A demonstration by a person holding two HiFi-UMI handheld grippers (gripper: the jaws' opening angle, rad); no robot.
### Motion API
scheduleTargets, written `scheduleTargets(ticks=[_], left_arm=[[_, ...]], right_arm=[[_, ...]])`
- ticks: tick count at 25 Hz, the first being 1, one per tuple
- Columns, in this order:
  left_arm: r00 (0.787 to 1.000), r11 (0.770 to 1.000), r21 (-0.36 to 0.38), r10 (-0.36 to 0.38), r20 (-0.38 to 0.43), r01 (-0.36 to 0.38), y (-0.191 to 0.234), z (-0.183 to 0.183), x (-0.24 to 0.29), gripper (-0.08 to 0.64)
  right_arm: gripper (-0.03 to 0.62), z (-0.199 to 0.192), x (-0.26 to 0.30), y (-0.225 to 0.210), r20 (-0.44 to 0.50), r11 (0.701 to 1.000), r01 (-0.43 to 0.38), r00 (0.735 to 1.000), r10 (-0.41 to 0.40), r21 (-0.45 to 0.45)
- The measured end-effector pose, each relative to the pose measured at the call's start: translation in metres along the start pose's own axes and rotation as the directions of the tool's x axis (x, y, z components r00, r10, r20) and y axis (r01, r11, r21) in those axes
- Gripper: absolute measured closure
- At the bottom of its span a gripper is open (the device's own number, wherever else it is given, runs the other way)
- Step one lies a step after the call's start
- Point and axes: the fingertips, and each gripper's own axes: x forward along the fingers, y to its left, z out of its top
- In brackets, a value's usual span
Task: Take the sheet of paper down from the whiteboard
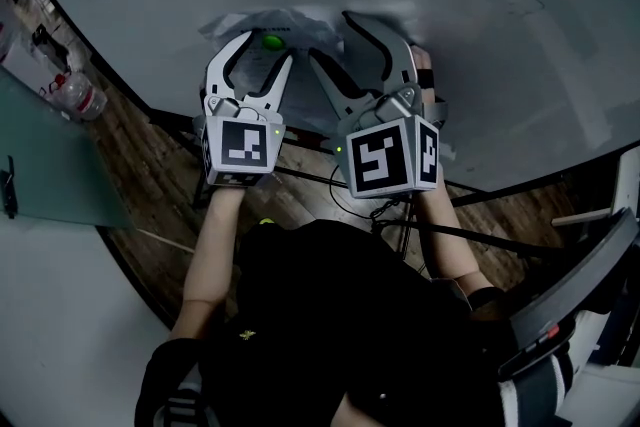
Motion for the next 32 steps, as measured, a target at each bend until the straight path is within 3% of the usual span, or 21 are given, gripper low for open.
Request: scheduleTargets(ticks=[12,24,32], left_arm=[[0.998,0.991,0.122,0.061,-0.025,-0.058,0.003,0.002,0.001,0.344],[0.998,0.991,0.117,0.065,-0.028,-0.061,0.003,0.001,0.002,0.350],[0.997,0.984,0.165,0.074,-0.031,-0.068,-0.001,0.002,0.002,0.387]], right_arm=[[0.362,0.003,0.008,0.007,-0.030,0.999,-0.013,0.999,0.011,-0.050],[0.362,-0.002,0.009,0.007,-0.053,0.998,-0.008,0.999,0.004,-0.067],[0.367,-0.003,0.012,0.011,-0.063,0.997,-0.020,0.998,0.015,-0.076]])
